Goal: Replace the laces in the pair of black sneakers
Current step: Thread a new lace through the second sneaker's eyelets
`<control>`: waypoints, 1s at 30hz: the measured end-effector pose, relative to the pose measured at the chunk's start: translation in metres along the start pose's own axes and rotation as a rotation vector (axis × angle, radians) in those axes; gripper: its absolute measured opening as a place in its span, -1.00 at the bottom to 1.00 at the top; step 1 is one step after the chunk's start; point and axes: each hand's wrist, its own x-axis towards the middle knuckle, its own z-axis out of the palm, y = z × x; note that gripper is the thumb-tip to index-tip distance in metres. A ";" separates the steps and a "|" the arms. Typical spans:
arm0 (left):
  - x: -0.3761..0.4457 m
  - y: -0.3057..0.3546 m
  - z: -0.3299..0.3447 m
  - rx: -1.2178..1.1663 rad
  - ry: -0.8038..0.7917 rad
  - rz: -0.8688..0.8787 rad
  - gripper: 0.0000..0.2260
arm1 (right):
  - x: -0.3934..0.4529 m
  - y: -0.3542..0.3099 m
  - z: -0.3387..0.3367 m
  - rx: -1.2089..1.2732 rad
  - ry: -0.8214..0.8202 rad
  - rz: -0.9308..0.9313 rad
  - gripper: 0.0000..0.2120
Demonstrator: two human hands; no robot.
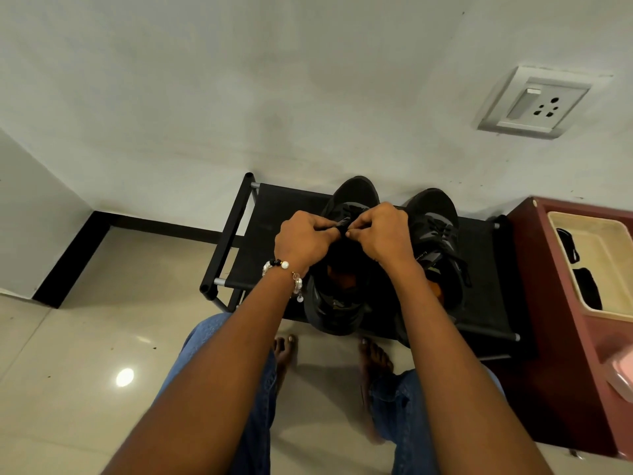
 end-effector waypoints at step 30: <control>0.018 0.000 -0.003 -0.090 -0.059 -0.034 -0.88 | -0.005 0.015 0.020 0.213 0.150 -0.176 -0.66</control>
